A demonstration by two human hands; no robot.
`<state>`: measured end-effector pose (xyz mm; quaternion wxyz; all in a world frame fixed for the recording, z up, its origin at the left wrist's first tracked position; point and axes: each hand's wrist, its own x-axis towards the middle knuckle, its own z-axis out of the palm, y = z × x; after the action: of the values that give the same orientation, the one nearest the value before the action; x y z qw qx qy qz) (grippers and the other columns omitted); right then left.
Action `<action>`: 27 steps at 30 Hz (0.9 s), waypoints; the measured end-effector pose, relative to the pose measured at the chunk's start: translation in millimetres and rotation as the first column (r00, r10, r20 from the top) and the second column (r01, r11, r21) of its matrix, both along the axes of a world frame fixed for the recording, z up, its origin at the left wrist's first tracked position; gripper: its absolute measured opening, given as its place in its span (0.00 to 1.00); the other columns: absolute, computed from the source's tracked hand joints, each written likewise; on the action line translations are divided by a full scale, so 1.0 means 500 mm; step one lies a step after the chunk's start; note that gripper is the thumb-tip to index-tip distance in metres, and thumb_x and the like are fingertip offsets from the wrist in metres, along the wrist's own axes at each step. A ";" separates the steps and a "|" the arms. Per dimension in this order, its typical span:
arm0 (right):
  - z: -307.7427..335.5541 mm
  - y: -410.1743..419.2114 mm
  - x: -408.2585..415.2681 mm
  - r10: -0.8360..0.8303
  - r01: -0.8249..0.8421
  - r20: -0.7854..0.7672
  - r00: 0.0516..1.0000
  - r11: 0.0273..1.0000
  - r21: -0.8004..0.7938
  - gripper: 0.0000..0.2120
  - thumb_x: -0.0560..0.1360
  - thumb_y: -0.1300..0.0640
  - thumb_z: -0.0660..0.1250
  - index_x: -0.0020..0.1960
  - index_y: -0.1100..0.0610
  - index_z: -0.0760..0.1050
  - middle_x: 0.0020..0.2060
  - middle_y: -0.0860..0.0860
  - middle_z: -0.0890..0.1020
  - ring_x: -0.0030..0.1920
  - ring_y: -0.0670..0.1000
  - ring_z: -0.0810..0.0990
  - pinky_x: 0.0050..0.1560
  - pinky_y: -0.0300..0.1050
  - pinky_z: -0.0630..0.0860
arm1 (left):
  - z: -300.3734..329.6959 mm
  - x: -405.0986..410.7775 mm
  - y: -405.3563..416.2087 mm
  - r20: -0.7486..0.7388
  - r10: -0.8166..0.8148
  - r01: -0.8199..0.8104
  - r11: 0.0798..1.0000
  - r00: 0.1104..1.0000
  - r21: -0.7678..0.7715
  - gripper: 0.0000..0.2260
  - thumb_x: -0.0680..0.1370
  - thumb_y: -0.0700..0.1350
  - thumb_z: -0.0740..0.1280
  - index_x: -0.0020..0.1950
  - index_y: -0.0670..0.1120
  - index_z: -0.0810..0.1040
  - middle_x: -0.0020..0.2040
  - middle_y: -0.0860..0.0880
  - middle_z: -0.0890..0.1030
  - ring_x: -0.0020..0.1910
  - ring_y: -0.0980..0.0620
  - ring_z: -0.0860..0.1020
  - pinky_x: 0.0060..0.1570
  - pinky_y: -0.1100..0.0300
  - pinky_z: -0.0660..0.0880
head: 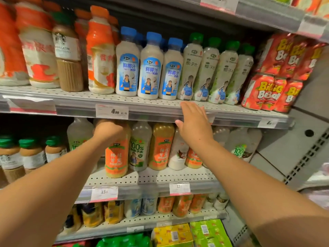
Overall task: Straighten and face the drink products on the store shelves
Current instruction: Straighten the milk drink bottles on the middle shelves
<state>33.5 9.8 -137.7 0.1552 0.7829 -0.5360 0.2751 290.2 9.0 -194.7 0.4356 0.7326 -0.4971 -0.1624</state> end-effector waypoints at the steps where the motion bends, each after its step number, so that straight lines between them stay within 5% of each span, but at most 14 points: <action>1: -0.001 0.001 0.000 -0.001 0.001 0.005 1.000 1.000 0.000 0.29 0.78 0.52 0.65 0.76 0.56 0.59 0.75 0.51 0.63 0.76 0.52 0.56 0.77 0.53 0.47 | 0.009 0.004 -0.006 -0.070 -0.039 0.037 0.999 0.997 -0.023 0.17 0.76 0.46 0.70 0.64 0.45 0.75 0.62 0.42 0.77 0.56 0.43 0.76 0.60 0.51 0.73; 5: -0.007 0.002 0.002 -0.004 0.004 0.027 1.000 1.000 -0.026 0.29 0.79 0.52 0.65 0.76 0.56 0.59 0.75 0.51 0.63 0.76 0.52 0.55 0.77 0.51 0.45 | 0.014 0.014 -0.005 -0.058 -0.153 0.142 0.976 0.987 -0.166 0.18 0.77 0.47 0.69 0.67 0.51 0.73 0.66 0.46 0.75 0.62 0.45 0.73 0.62 0.53 0.70; 9: -0.027 0.003 0.007 -0.016 0.017 0.052 0.999 1.000 -0.015 0.30 0.80 0.54 0.62 0.77 0.56 0.54 0.77 0.51 0.57 0.78 0.52 0.48 0.75 0.49 0.38 | -0.023 0.025 0.019 -0.096 -0.101 0.085 0.985 0.990 -0.150 0.15 0.75 0.48 0.70 0.61 0.48 0.76 0.54 0.45 0.80 0.48 0.46 0.77 0.46 0.55 0.74; 13: -0.039 0.010 0.007 -0.001 -0.003 0.076 0.997 0.998 0.056 0.36 0.79 0.57 0.62 0.79 0.54 0.45 0.79 0.49 0.46 0.77 0.50 0.38 0.75 0.48 0.36 | -0.032 0.016 0.049 -0.045 -0.103 0.094 0.982 0.994 -0.164 0.17 0.74 0.54 0.71 0.57 0.46 0.77 0.49 0.48 0.80 0.47 0.47 0.78 0.43 0.53 0.75; 15: -0.051 0.023 -0.002 0.040 -0.051 0.122 0.992 0.995 0.090 0.39 0.78 0.61 0.62 0.79 0.52 0.40 0.78 0.44 0.38 0.77 0.47 0.35 0.76 0.46 0.48 | -0.037 0.003 0.066 -0.039 -0.095 0.087 0.983 0.995 -0.163 0.15 0.74 0.54 0.72 0.53 0.45 0.76 0.48 0.47 0.79 0.47 0.46 0.78 0.43 0.52 0.76; 17: -0.088 0.052 -0.017 0.087 -0.125 0.219 0.972 0.978 0.168 0.41 0.76 0.65 0.61 0.79 0.48 0.40 0.75 0.36 0.33 0.77 0.46 0.47 0.65 0.43 0.70 | -0.043 -0.009 0.083 -0.043 -0.118 0.108 0.977 0.992 -0.185 0.12 0.74 0.51 0.72 0.53 0.49 0.75 0.51 0.48 0.79 0.49 0.47 0.77 0.44 0.52 0.75; 19: -0.157 0.088 -0.045 0.107 -0.194 0.293 0.950 0.938 0.287 0.38 0.76 0.65 0.60 0.78 0.45 0.45 0.75 0.32 0.38 0.68 0.44 0.67 0.55 0.44 0.76 | -0.050 -0.019 0.102 -0.039 -0.179 0.167 0.962 0.983 -0.214 0.11 0.75 0.49 0.71 0.55 0.57 0.74 0.52 0.51 0.79 0.51 0.49 0.76 0.44 0.55 0.72; 22: -0.249 0.090 -0.110 0.027 -0.184 0.345 0.938 0.882 0.433 0.34 0.76 0.65 0.60 0.78 0.49 0.53 0.78 0.41 0.52 0.73 0.47 0.62 0.67 0.42 0.63 | -0.053 -0.037 0.123 0.002 -0.237 0.232 0.950 0.971 -0.208 0.13 0.75 0.47 0.71 0.54 0.61 0.73 0.54 0.53 0.79 0.53 0.50 0.76 0.50 0.52 0.73; 24: -0.258 0.063 -0.143 -0.049 -0.172 0.422 0.905 0.866 0.469 0.29 0.76 0.63 0.62 0.76 0.53 0.59 0.75 0.49 0.62 0.71 0.51 0.66 0.67 0.42 0.65 | -0.052 -0.053 0.135 0.028 -0.237 0.238 0.954 0.971 -0.184 0.15 0.74 0.47 0.71 0.54 0.64 0.72 0.53 0.55 0.78 0.54 0.50 0.75 0.54 0.49 0.74; 27: -0.217 -0.006 -0.163 -0.051 -0.220 0.555 0.831 0.885 0.411 0.20 0.75 0.60 0.66 0.66 0.54 0.71 0.54 0.48 0.78 0.45 0.38 0.76 0.43 0.30 0.72 | -0.057 -0.077 0.150 0.109 -0.199 0.216 0.961 0.974 -0.174 0.16 0.74 0.47 0.72 0.55 0.64 0.73 0.51 0.59 0.78 0.54 0.50 0.76 0.53 0.49 0.73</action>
<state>-47.9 6.9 -246.2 -0.2072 0.7077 -0.5709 0.3609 251.7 84.1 -223.1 0.4593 0.6395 -0.6033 -0.1268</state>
